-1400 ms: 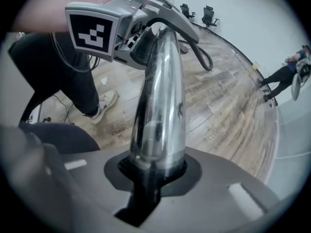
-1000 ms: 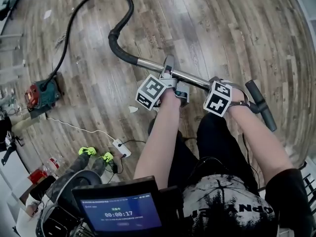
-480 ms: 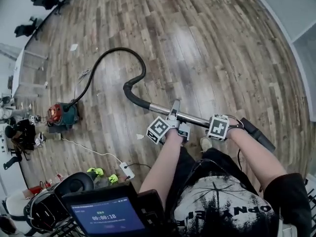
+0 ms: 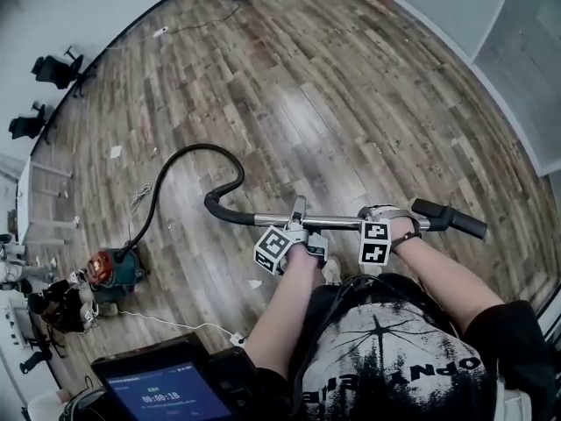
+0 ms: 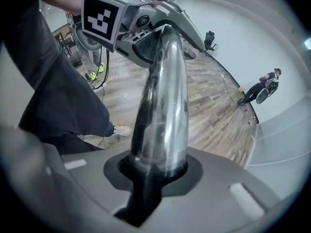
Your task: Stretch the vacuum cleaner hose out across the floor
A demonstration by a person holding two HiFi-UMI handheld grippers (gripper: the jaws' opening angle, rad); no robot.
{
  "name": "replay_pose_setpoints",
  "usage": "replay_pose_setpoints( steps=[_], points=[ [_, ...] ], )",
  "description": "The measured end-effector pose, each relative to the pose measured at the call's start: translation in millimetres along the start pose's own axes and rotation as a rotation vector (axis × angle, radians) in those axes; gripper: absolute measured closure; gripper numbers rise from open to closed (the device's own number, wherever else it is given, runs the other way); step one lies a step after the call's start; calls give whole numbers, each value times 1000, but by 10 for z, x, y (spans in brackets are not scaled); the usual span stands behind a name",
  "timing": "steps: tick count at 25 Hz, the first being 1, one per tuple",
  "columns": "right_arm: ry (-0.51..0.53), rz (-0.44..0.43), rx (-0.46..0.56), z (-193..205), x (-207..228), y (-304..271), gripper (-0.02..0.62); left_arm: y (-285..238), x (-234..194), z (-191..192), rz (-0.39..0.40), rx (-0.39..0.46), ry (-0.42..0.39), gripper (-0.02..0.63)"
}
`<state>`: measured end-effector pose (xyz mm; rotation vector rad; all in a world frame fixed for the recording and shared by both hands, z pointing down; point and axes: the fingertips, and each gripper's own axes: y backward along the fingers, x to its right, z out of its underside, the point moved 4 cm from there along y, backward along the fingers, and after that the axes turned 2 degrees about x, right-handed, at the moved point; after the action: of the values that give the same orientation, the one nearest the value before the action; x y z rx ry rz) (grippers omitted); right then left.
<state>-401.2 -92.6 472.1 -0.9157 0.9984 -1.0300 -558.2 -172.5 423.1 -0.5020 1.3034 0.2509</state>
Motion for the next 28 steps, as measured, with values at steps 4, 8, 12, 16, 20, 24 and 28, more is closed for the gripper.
replay_pose_setpoints(
  steps=[4,8,12,16,20,24,28],
  points=[
    [-57,-1,-27,-157,-73,-67,512,-1,-92,-138,-3,-57,-1,531],
    [-83,-10,-55,-155,-128,-193,512,-58,-260,-145,-1,-95,18,529],
    [-103,-14,-78,-153,-161,-287,511,-116,-404,-136,0,-125,39,529],
    [-101,-34,-95,-109,-188,-246,511,-112,-407,-83,-4,-131,57,529],
    [-72,-40,-110,-3,-140,-128,511,-117,-340,14,-4,-108,84,529],
    [-46,-87,-98,140,-115,-72,511,-127,-313,142,-29,-69,91,529],
    [4,-143,-73,403,34,-28,511,-234,-218,330,-58,18,95,529]
  ],
)
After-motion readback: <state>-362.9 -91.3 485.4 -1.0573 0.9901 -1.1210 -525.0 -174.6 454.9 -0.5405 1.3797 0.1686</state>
